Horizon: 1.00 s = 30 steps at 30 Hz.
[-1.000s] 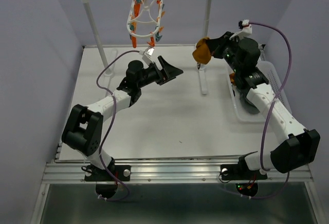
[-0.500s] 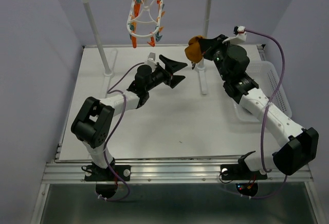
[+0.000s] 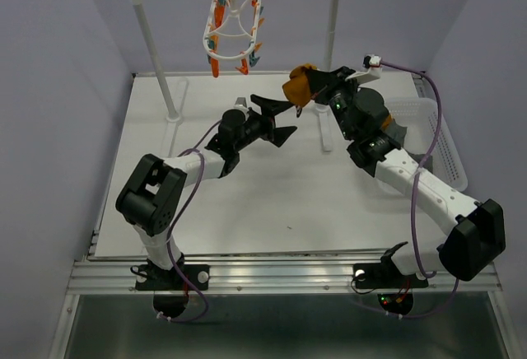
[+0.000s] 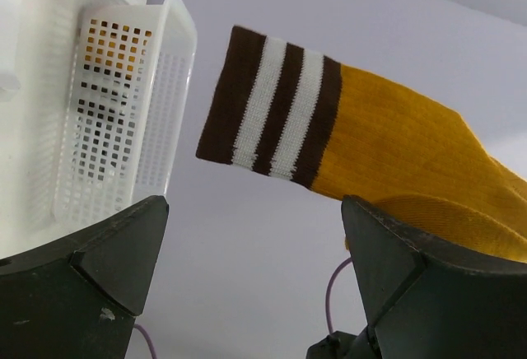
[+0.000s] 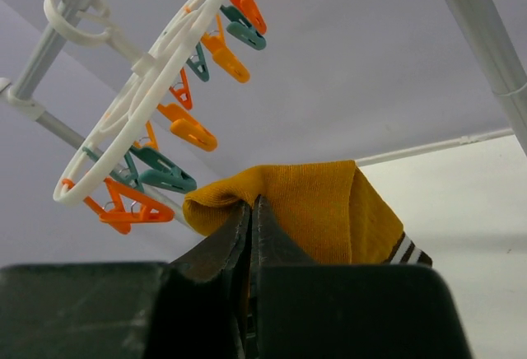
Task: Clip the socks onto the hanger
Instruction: Pick up the sock from the bin.
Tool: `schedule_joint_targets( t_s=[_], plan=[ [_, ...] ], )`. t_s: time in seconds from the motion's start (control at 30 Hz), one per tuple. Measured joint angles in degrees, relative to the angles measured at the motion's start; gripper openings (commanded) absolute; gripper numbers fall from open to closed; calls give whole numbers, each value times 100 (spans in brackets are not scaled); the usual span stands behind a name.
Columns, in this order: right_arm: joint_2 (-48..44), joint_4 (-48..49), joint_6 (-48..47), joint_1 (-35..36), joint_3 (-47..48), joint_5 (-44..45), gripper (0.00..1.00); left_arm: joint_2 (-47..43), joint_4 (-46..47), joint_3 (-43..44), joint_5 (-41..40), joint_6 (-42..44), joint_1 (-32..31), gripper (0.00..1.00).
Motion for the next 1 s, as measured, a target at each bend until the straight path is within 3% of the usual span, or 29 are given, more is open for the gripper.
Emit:
schedule_joint_targets(
  t_s=[0.37, 0.67, 0.9, 1.0],
  plan=[
    [-153, 546, -37, 72, -627, -101, 1, 26, -9, -15, -96, -278, 0, 99],
    [-350, 1279, -538, 72, -872, -944, 1, 96, -55, -76, 13, -389, -28, 99],
    [-348, 1005, -730, 74, -752, -804, 1, -328, -192, -308, -291, 120, -26, 99],
    [-348, 603, -824, 72, -448, -638, 1, -413, -396, -214, -282, 841, -28, 99]
  ],
)
